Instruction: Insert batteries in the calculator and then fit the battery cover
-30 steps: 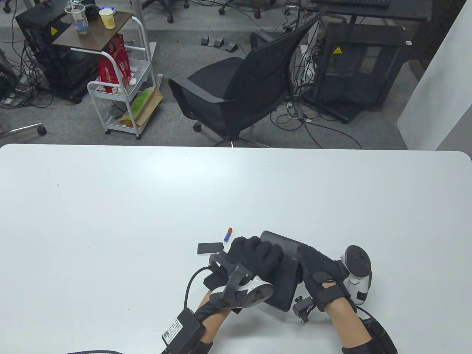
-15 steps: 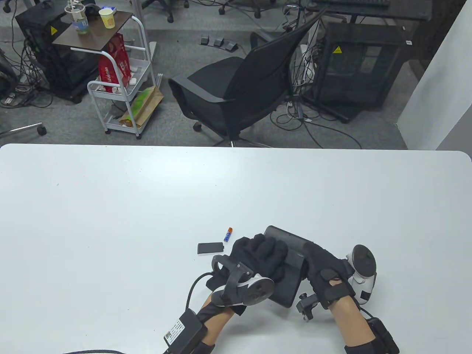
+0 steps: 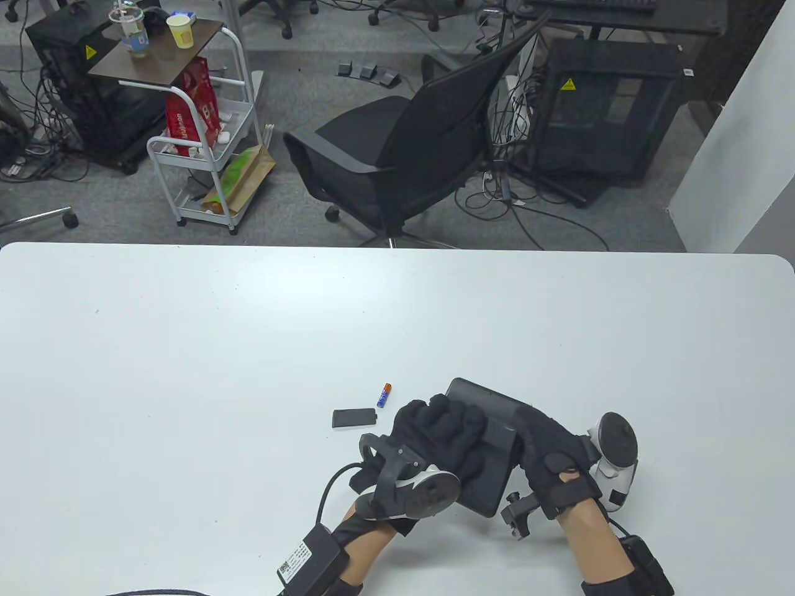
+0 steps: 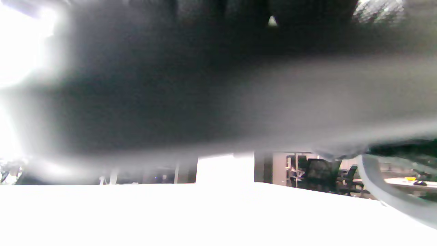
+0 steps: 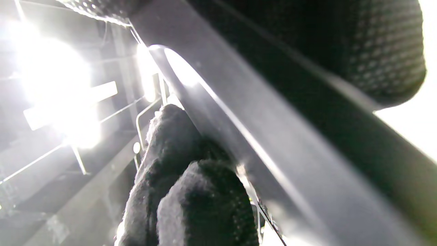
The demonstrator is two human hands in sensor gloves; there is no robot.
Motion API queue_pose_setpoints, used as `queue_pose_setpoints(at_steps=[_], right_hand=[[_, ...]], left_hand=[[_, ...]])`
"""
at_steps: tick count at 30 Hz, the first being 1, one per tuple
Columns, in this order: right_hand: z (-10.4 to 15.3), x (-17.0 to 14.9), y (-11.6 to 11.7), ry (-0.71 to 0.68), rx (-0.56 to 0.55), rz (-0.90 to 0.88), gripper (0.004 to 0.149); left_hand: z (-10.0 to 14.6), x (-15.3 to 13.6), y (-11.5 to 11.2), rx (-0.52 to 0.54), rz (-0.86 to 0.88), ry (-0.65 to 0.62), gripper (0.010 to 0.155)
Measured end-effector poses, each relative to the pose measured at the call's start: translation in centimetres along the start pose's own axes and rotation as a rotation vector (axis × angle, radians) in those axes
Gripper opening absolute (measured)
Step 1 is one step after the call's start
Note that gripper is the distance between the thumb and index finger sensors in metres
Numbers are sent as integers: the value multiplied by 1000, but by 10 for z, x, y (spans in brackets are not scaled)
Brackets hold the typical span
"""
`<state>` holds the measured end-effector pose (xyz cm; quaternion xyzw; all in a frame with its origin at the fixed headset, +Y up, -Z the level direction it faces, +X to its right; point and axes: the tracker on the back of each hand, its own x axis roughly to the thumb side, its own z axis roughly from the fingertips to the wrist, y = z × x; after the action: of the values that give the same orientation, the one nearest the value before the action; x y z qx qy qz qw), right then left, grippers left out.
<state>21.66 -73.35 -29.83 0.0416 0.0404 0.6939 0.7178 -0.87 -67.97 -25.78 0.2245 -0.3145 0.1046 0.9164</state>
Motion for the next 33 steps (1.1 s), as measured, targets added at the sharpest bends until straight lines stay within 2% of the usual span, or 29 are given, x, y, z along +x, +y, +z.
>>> queue_pose_setpoints(at_steps=[2, 8, 10, 14, 25, 27, 30, 33], right_hand=[[-1, 2, -2, -6, -5, 15, 59], [0, 4, -3, -16, 0, 12, 59], [0, 4, -1, -20, 8, 8, 59], [1, 9, -2, -62, 9, 35, 59], [-1, 4, -3, -39, 14, 35, 58], [-2, 3, -1, -32, 20, 40, 58], [-1, 3, 0, -22, 24, -16, 58], [-2, 3, -1, -26, 25, 3, 58]], left_hand=[[1, -1, 2, 64, -38, -15, 61], [3, -8, 6, 116, 58, -8, 56], [2, -9, 3, 71, 96, -3, 56], [1, -7, 5, 78, 76, -2, 55], [2, -14, 0, 39, 138, 15, 58], [4, -19, 3, 68, 156, 14, 57], [5, -30, 9, 102, 229, 70, 57], [6, -43, 17, 137, 235, 147, 57]])
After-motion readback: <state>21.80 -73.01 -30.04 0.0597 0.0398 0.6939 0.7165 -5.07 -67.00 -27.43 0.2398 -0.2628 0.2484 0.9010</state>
